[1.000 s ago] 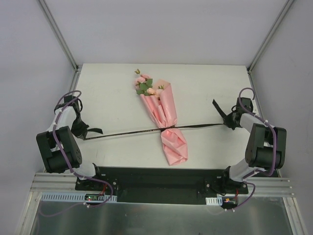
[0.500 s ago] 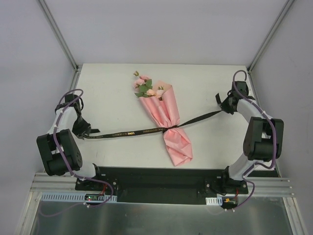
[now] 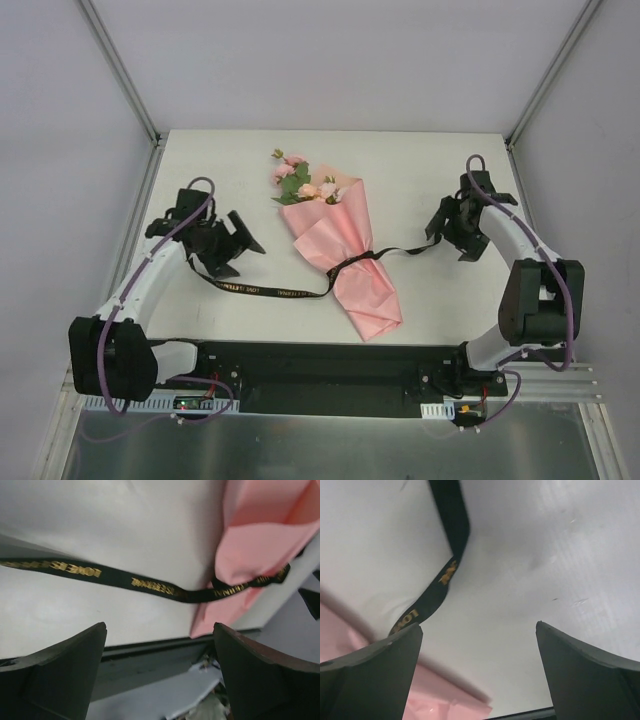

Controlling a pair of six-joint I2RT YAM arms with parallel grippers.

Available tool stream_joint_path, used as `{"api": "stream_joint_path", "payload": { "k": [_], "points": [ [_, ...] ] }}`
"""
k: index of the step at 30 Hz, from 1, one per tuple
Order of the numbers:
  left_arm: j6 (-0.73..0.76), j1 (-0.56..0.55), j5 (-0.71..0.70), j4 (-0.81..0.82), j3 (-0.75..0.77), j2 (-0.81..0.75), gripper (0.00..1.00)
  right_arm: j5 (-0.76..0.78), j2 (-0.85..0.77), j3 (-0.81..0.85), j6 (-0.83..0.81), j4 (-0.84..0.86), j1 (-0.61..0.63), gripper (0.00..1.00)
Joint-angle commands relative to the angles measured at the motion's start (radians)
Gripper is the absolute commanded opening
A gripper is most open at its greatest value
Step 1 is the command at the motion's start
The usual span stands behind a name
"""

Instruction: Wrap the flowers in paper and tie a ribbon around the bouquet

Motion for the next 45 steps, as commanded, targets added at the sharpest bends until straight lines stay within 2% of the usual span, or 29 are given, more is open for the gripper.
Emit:
{"api": "stream_joint_path", "payload": {
  "k": [1,3,5,6,7,11,13,15,22,23,32,33,37,40,42,43,45],
  "points": [
    [-0.430,-0.176,0.206,0.137,-0.072,0.025,0.88,-0.104,-0.105,-0.009,0.231,-0.081,0.088,1.00],
    [-0.581,-0.221,0.195,0.164,-0.081,0.060,0.90,-0.106,-0.117,-0.031,0.381,-0.053,0.148,1.00],
    [-0.688,-0.279,0.197,0.187,-0.095,0.106,0.92,-0.089,-0.110,-0.037,0.439,-0.013,0.196,1.00],
    [-0.790,-0.299,0.206,0.203,-0.104,0.122,0.93,-0.092,-0.099,-0.037,0.491,-0.007,0.200,1.00],
    [-0.833,-0.335,0.214,0.260,-0.124,0.136,0.93,-0.095,-0.079,-0.043,0.509,0.013,0.202,1.00],
    [-1.014,-0.435,0.180,0.301,-0.153,0.189,0.91,-0.087,-0.019,-0.023,0.526,0.027,0.211,0.99],
    [-1.146,-0.469,0.178,0.333,-0.211,0.200,0.85,-0.072,-0.004,-0.012,0.497,0.019,0.214,0.99],
    [-1.238,-0.512,0.131,0.355,-0.253,0.209,0.85,-0.072,0.007,-0.011,0.482,0.019,0.219,0.98],
    [-1.362,-0.574,0.082,0.387,-0.216,0.373,0.79,0.017,0.016,-0.014,0.395,0.017,0.239,0.95],
    [-1.369,-0.575,0.068,0.387,-0.209,0.383,0.75,0.020,0.016,-0.012,0.366,0.019,0.240,0.95],
    [-1.496,-0.659,-0.029,0.384,-0.135,0.512,0.68,0.137,0.016,-0.003,0.272,0.007,0.256,0.93],
    [-1.509,-0.670,-0.035,0.382,-0.127,0.519,0.64,0.147,0.016,-0.002,0.260,0.005,0.256,0.93],
    [-1.567,-0.696,-0.097,0.372,-0.130,0.550,0.60,0.172,0.018,0.000,0.229,0.007,0.265,0.93],
    [-1.590,-0.699,-0.118,0.373,-0.126,0.574,0.49,0.123,0.022,0.000,0.194,0.025,0.265,0.95],
    [-1.579,-0.698,-0.142,0.375,-0.115,0.579,0.38,0.050,0.012,-0.011,0.158,0.066,0.266,0.98],
    [-1.572,-0.699,-0.154,0.375,-0.115,0.576,0.26,0.026,0.012,-0.009,0.144,0.073,0.269,1.00],
    [-1.550,-0.699,-0.188,0.387,-0.133,0.547,0.16,-0.056,0.002,-0.014,0.086,0.111,0.271,1.00]
  ]
}}
